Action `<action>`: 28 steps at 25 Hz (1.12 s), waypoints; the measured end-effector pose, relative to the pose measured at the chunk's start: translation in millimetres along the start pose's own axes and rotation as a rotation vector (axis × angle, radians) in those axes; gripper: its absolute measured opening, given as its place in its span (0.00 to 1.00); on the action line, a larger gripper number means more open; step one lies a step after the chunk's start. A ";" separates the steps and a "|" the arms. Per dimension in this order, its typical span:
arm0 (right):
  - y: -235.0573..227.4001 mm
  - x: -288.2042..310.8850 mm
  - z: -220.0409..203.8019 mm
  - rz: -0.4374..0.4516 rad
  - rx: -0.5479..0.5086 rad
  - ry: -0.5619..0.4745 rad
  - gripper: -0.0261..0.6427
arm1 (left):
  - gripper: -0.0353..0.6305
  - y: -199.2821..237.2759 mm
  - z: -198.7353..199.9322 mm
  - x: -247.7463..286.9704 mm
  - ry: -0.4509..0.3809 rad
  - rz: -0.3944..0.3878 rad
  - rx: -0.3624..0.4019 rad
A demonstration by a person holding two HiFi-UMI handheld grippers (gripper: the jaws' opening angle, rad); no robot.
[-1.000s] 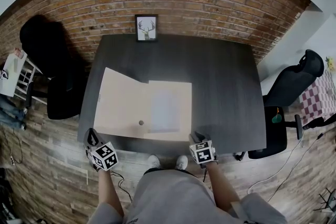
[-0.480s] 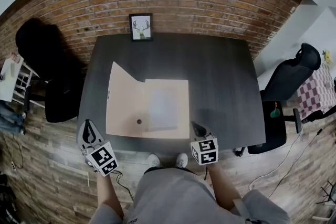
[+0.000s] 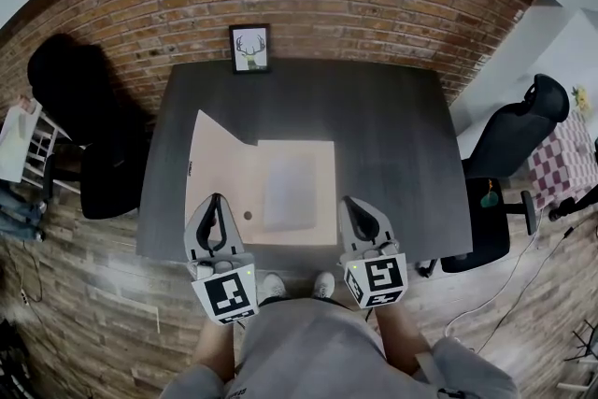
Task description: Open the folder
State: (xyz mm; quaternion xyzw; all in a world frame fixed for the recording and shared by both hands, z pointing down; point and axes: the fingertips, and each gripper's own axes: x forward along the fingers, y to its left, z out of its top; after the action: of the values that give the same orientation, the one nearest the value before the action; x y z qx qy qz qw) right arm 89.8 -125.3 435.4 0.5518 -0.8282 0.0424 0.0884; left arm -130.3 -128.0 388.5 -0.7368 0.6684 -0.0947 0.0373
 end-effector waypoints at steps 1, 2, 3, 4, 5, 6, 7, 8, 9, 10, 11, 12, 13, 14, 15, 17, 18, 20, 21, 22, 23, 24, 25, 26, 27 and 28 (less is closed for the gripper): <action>0.4 -3.0 9.4 -0.004 -0.001 -0.023 0.04 | 0.06 -12.5 3.9 0.4 -0.009 -0.031 -0.017; 0.6 -5.8 18.2 -0.007 -0.002 -0.046 0.04 | 0.06 -23.9 7.9 0.5 -0.019 -0.062 -0.034; 0.6 -8.3 26.4 -0.010 -0.002 -0.066 0.04 | 0.06 -34.2 11.6 0.5 -0.026 -0.091 -0.054; 0.6 -10.6 34.0 -0.013 -0.002 -0.083 0.04 | 0.06 -43.6 14.5 0.2 -0.030 -0.120 -0.076; 0.7 -12.8 40.7 -0.016 -0.003 -0.097 0.04 | 0.06 -52.7 16.4 -0.2 -0.031 -0.149 -0.099; 0.9 -14.9 46.1 -0.018 -0.008 -0.107 0.04 | 0.06 -61.5 17.4 -0.8 -0.029 -0.176 -0.122; 1.3 -17.1 50.2 -0.022 -0.015 -0.113 0.04 | 0.06 -69.6 17.7 -1.7 -0.025 -0.201 -0.144; 1.8 -19.0 53.3 -0.026 -0.022 -0.118 0.04 | 0.06 -76.2 17.4 -2.7 -0.020 -0.219 -0.162; 2.2 -20.6 55.4 -0.029 -0.027 -0.124 0.04 | 0.06 -80.9 16.6 -3.4 -0.016 -0.231 -0.174; 2.5 -21.8 56.6 -0.032 -0.028 -0.131 0.04 | 0.06 -83.8 15.3 -3.6 -0.010 -0.237 -0.178; 2.6 -22.6 57.0 -0.033 -0.025 -0.137 0.04 | 0.06 -85.5 14.7 -3.2 -0.008 -0.240 -0.177; 2.6 -23.4 56.8 -0.032 -0.022 -0.141 0.04 | 0.06 -86.4 15.9 -2.3 -0.010 -0.241 -0.176; 2.8 -24.1 56.4 -0.030 -0.022 -0.145 0.04 | 0.06 -86.4 17.9 -1.3 -0.015 -0.240 -0.175; 2.8 -24.7 55.9 -0.030 -0.022 -0.146 0.04 | 0.06 -85.6 19.5 -0.6 -0.020 -0.238 -0.174; 2.4 -25.1 55.3 -0.034 -0.021 -0.147 0.04 | 0.06 -84.2 20.6 -0.2 -0.025 -0.234 -0.173; 1.2 -25.6 54.7 -0.044 -0.016 -0.147 0.04 | 0.06 -81.9 21.2 -0.3 -0.029 -0.228 -0.172; 0.9 -26.0 55.0 -0.047 -0.016 -0.149 0.04 | 0.06 -81.8 21.0 -0.7 -0.029 -0.228 -0.171; 0.7 -26.5 56.4 -0.048 -0.017 -0.154 0.04 | 0.06 -83.0 20.7 -1.9 -0.027 -0.230 -0.169; 0.8 -26.4 56.7 -0.046 -0.016 -0.154 0.04 | 0.06 -83.6 20.6 -2.5 -0.027 -0.230 -0.168; 0.9 -25.9 56.4 -0.045 -0.014 -0.152 0.04 | 0.06 -84.1 20.3 -2.8 -0.027 -0.231 -0.168; 1.0 -25.1 55.5 -0.044 -0.011 -0.148 0.04 | 0.06 -84.3 19.9 -3.0 -0.026 -0.231 -0.166; 1.1 -24.2 54.5 -0.044 -0.008 -0.145 0.04 | 0.06 -84.3 19.5 -3.1 -0.026 -0.230 -0.165; 1.1 -23.5 53.8 -0.044 -0.007 -0.143 0.04 | 0.06 -84.1 19.1 -2.9 -0.026 -0.229 -0.165; 1.2 -23.1 53.4 -0.045 -0.008 -0.141 0.04 | 0.06 -83.7 19.0 -2.7 -0.026 -0.228 -0.166; 1.5 -22.7 53.4 -0.046 -0.009 -0.140 0.04 | 0.06 -83.2 19.0 -2.3 -0.025 -0.228 -0.167; 1.9 -22.4 53.6 -0.045 -0.009 -0.139 0.04 | 0.06 -82.5 19.0 -2.1 -0.025 -0.227 -0.169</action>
State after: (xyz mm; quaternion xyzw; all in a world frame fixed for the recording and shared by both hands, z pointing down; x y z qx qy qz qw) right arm 91.2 -113.3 378.6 0.5713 -0.8200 -0.0020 0.0340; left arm -46.2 -118.8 384.7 -0.8093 0.5858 -0.0326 -0.0277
